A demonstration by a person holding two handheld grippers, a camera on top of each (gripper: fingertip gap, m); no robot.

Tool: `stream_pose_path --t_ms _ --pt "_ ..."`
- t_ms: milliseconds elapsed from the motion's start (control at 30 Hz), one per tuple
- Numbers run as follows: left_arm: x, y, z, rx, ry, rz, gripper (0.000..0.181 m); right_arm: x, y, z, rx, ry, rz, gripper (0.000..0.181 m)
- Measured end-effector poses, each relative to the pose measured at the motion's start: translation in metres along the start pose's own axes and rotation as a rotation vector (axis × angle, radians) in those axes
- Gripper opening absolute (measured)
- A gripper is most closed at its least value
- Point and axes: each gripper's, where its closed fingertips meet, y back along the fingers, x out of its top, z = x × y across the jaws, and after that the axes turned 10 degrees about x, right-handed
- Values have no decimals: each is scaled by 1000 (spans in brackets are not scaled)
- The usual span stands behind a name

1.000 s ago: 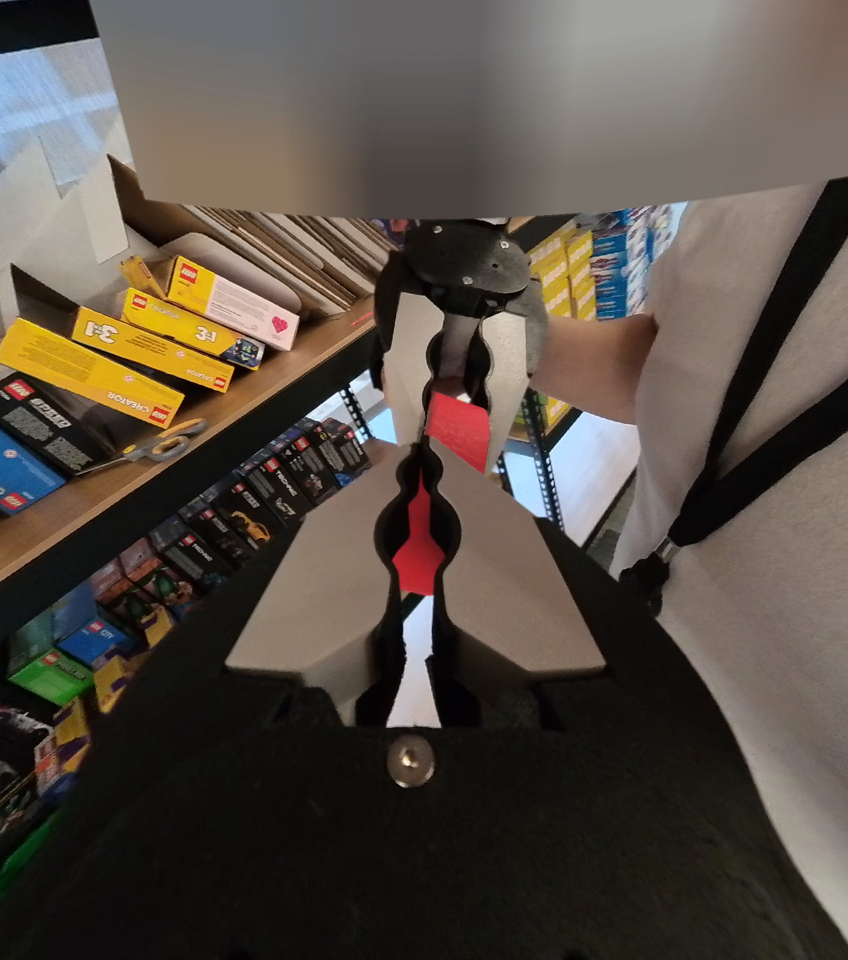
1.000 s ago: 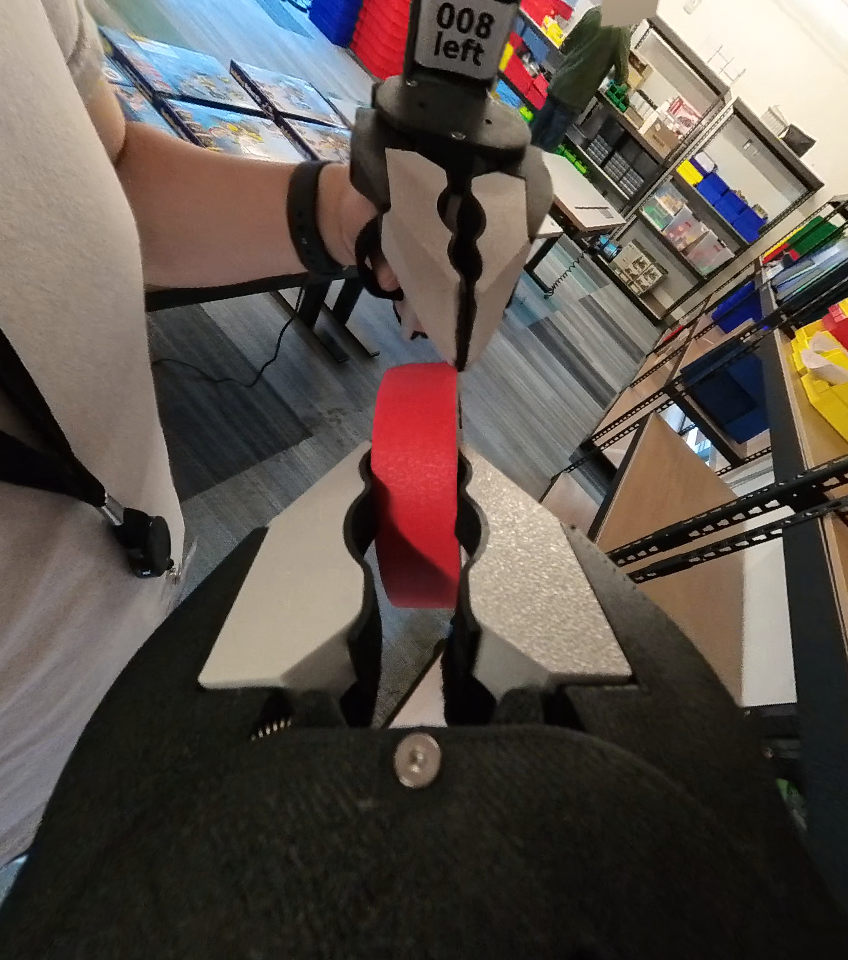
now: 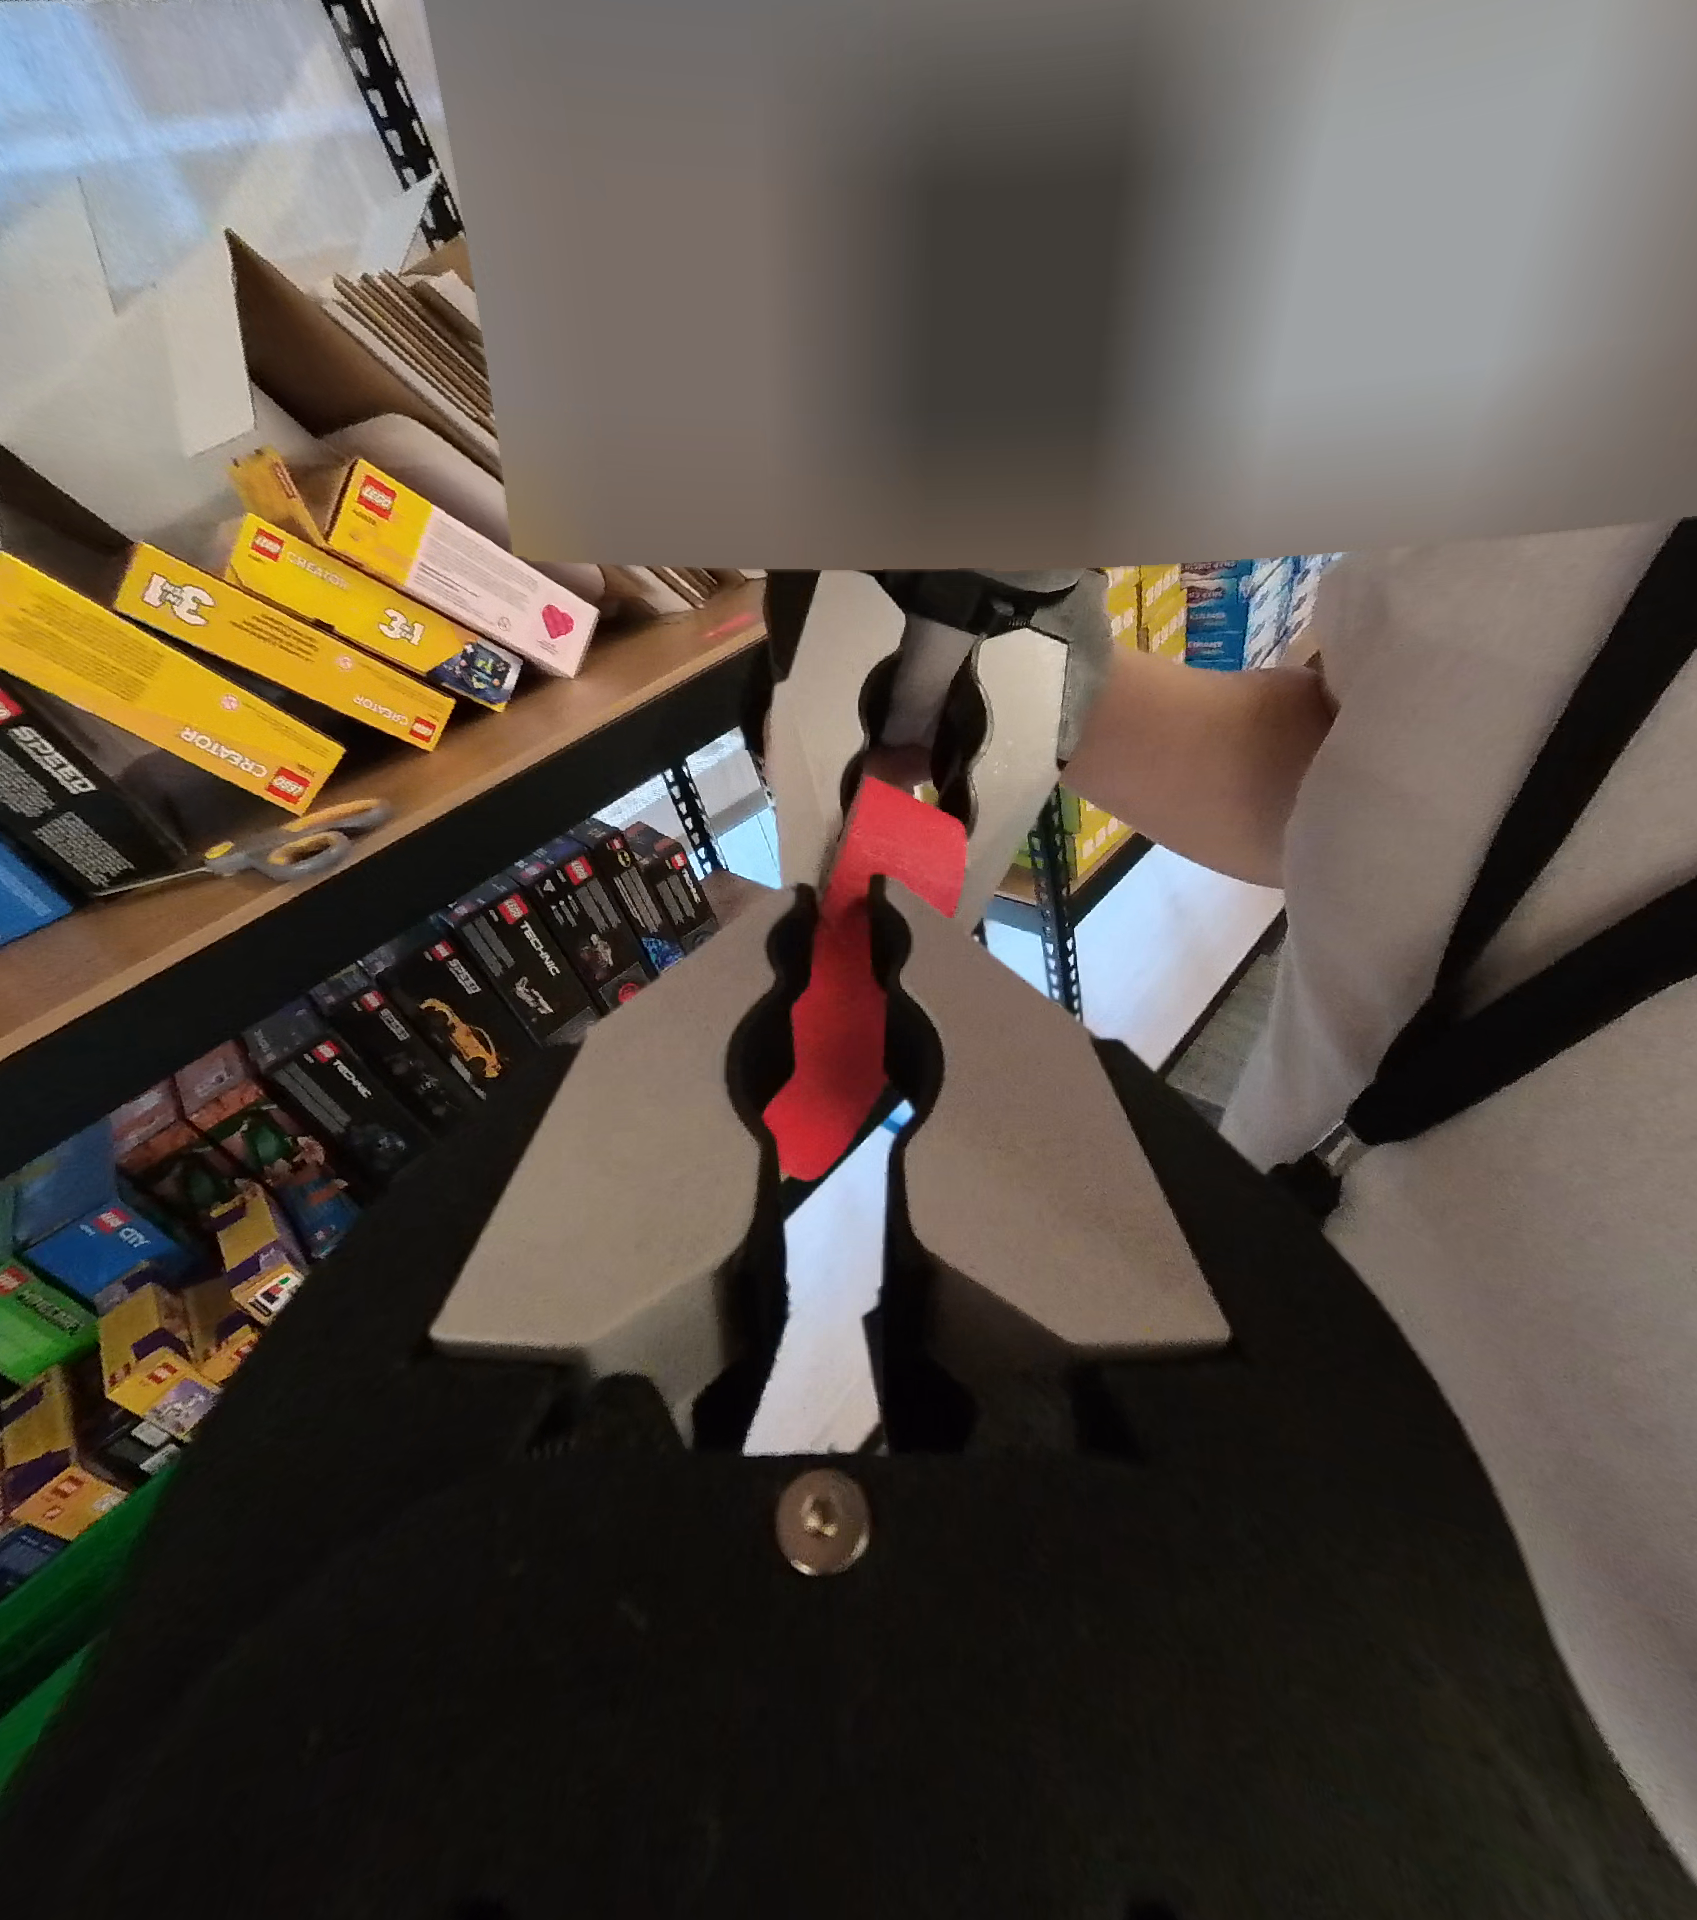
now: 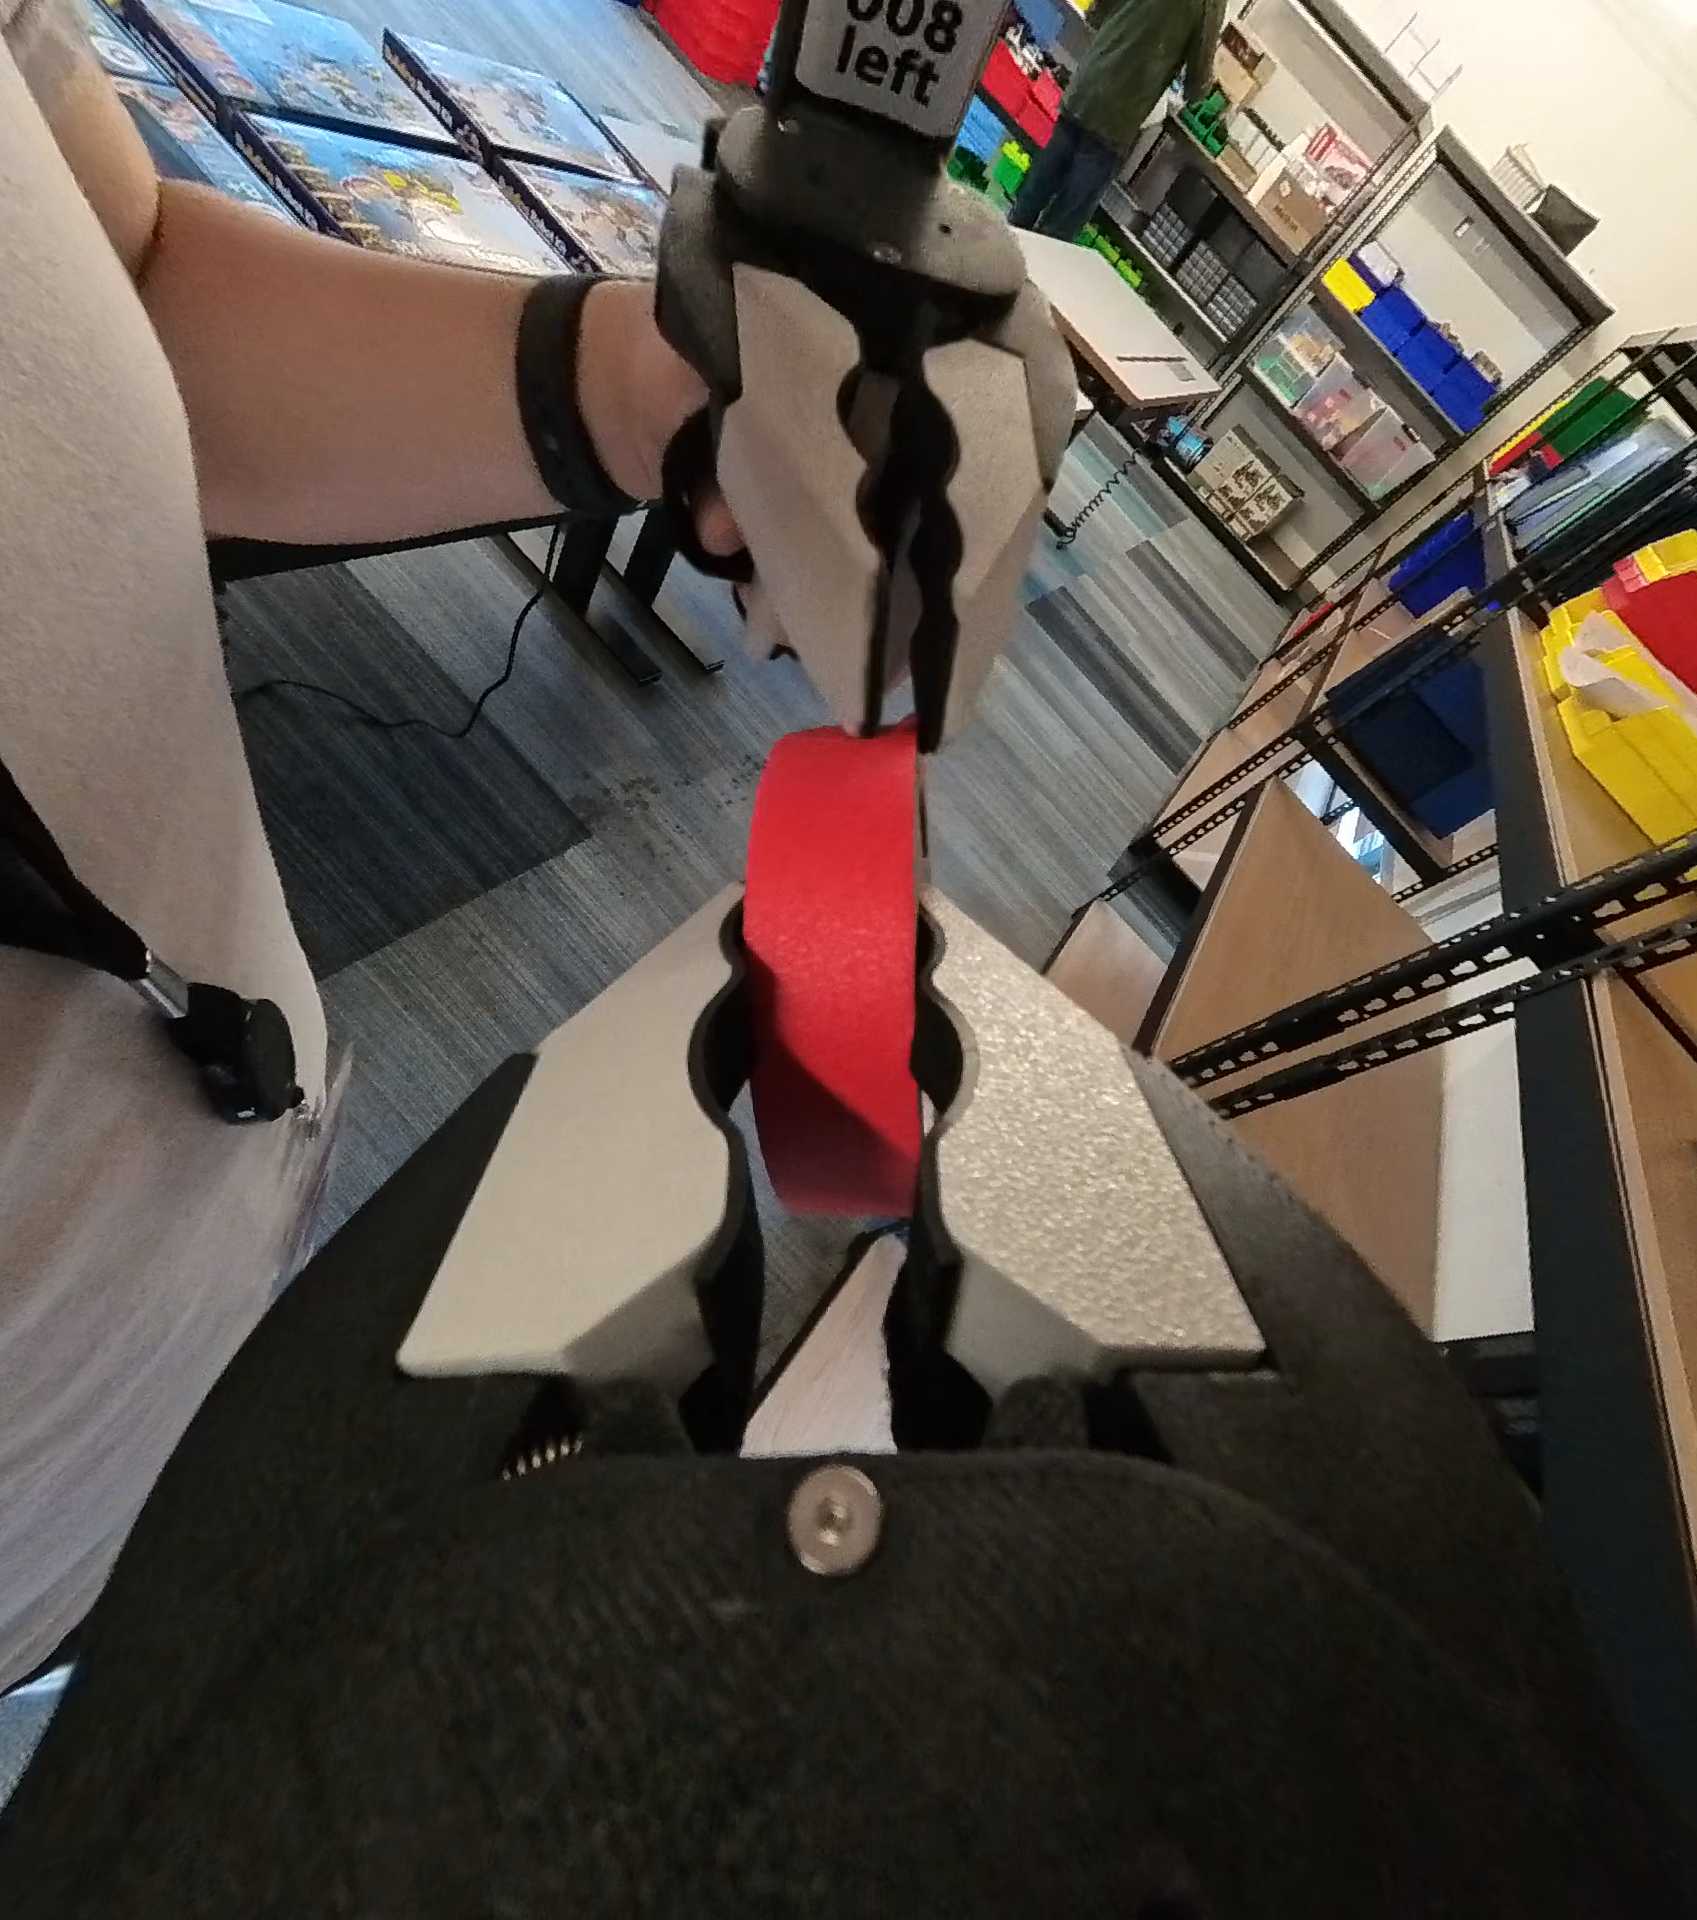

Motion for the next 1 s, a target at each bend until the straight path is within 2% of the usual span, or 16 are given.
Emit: stream_pose_path --t_ms 100,300,467,567,700,800,1000 --pt "0 0 -1 7 -24 26 0 -1 0 -3 17 -22 13 24" --pt "3 5 5 -2 -51 100 0 1 2 -7 68 -108 97 24" --pt "1 8 0 15 -9 100 0 -10 -11 -11 101 -116 71 24" --pt "0 10 3 -6 4 81 19 -7 -16 -14 130 -115 93 24" --pt "-11 8 8 -16 -9 19 11 0 -16 -13 150 -115 137 24" --pt "-8 10 6 13 -5 53 0 2 -16 -14 163 -116 152 24" --pt "-9 12 4 61 -41 72 0 2 -18 -14 177 -151 162 24"
